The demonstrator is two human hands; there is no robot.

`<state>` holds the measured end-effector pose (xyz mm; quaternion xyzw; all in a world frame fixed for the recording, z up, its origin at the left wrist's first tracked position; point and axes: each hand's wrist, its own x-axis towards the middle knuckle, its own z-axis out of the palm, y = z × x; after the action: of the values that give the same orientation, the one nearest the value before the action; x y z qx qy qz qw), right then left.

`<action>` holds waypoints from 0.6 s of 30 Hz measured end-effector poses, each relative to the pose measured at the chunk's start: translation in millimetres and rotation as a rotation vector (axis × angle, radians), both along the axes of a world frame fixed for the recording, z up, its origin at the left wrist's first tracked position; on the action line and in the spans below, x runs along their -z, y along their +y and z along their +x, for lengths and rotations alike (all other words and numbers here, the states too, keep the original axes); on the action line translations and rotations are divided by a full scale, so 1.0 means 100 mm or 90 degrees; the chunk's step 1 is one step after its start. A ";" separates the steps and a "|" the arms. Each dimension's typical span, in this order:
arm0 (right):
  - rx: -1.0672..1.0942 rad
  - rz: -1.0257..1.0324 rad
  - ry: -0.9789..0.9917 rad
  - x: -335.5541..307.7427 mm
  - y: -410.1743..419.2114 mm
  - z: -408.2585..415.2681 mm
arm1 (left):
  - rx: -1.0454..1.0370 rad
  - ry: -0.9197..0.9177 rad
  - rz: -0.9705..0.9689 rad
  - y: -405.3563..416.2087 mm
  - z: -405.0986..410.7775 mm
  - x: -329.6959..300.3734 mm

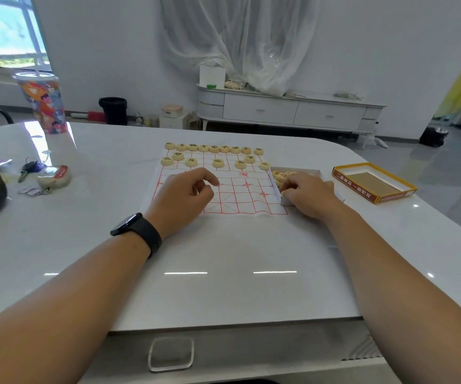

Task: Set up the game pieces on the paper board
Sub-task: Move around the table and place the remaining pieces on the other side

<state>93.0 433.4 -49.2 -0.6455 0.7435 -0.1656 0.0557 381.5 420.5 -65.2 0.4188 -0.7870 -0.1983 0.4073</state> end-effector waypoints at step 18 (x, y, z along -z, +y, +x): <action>-0.047 -0.220 -0.515 -0.11 0.08 0.11 | 0.029 -0.067 -0.118 -0.13 -0.52 -0.02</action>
<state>104.5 441.9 -38.0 -0.5544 0.5998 -0.5248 0.2399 329.6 407.8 -63.0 0.3710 -0.8318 -0.1116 0.3974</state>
